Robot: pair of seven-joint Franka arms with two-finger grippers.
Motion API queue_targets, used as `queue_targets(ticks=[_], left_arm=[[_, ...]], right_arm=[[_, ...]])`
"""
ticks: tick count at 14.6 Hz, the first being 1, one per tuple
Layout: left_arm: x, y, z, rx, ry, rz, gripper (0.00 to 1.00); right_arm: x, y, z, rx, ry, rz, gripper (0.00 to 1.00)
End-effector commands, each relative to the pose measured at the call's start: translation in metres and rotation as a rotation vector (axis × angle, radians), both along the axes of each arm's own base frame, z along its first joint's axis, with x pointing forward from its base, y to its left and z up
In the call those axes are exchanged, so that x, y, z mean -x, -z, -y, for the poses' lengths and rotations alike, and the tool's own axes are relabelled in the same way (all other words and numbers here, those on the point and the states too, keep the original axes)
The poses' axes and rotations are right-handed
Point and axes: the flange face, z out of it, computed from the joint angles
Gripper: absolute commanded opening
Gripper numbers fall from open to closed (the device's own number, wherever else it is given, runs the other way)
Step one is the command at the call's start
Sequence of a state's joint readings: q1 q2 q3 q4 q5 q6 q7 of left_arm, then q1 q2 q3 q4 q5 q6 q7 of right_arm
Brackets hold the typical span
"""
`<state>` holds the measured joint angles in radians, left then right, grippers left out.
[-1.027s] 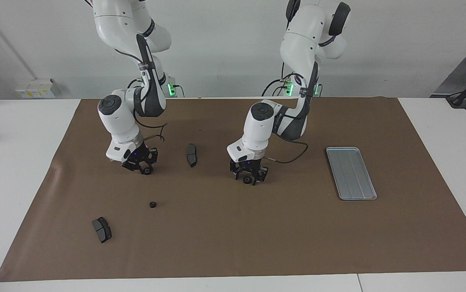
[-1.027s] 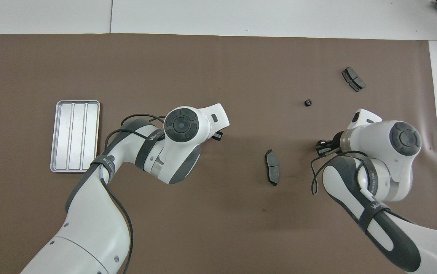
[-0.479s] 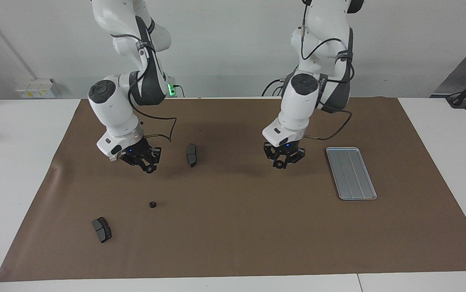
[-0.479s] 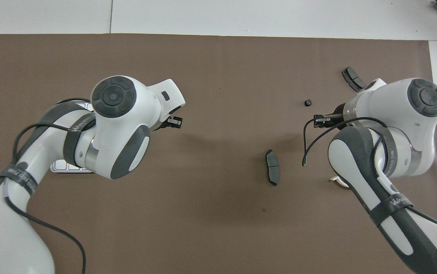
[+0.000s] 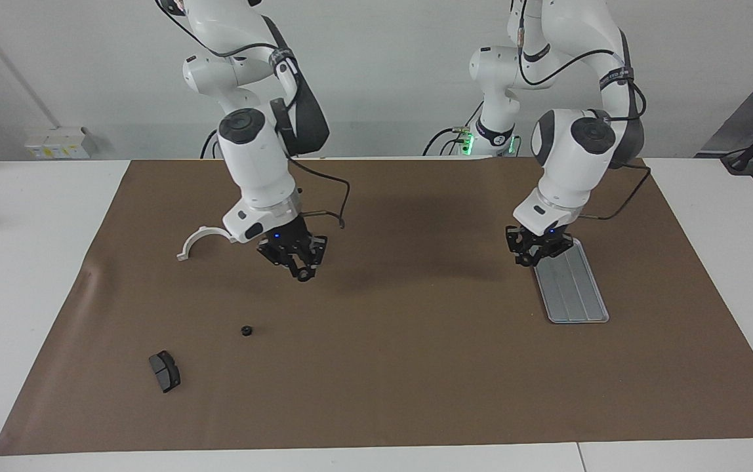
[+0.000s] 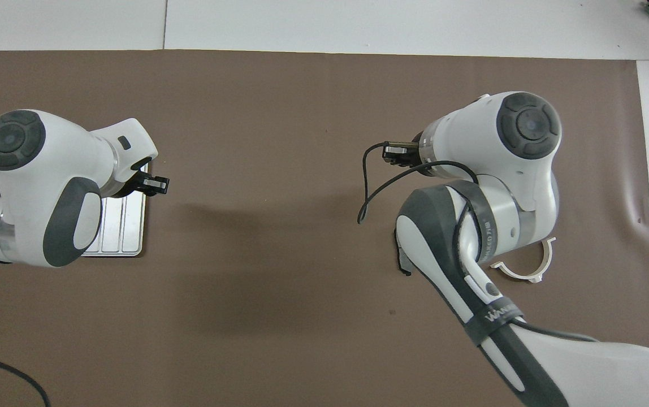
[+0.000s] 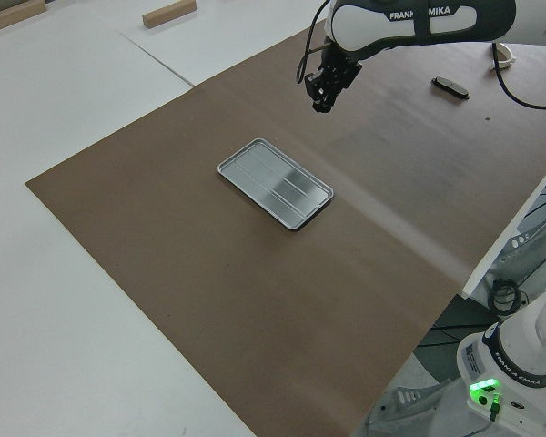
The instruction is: Pick bearing gear from pile to tray
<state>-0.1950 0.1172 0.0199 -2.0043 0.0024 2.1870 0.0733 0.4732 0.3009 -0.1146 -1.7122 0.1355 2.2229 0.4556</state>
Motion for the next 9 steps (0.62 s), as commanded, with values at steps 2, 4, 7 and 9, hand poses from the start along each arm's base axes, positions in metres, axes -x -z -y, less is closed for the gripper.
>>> queue_targets(ticks=[2, 4, 7, 9], left_arm=[[0.026, 0.020, -0.040, 0.008, -0.037, 0.036, 0.00], [0.035, 0.031, -0.056, 0.008, -0.041, 0.060, 0.00], [0.039, 0.036, -0.071, 0.006, -0.044, 0.078, 0.00], [0.041, 0.041, -0.089, 0.004, -0.068, 0.074, 0.00]], right_arm=[[-0.015, 0.018, -0.059, -0.047, 0.079, 0.040, 0.00], [-0.008, 0.054, -0.098, -0.040, 0.107, 0.021, 0.00], [-0.009, 0.086, -0.148, -0.021, 0.139, 0.046, 0.00], [-0.004, 0.104, -0.172, -0.037, 0.166, 0.062, 0.00]])
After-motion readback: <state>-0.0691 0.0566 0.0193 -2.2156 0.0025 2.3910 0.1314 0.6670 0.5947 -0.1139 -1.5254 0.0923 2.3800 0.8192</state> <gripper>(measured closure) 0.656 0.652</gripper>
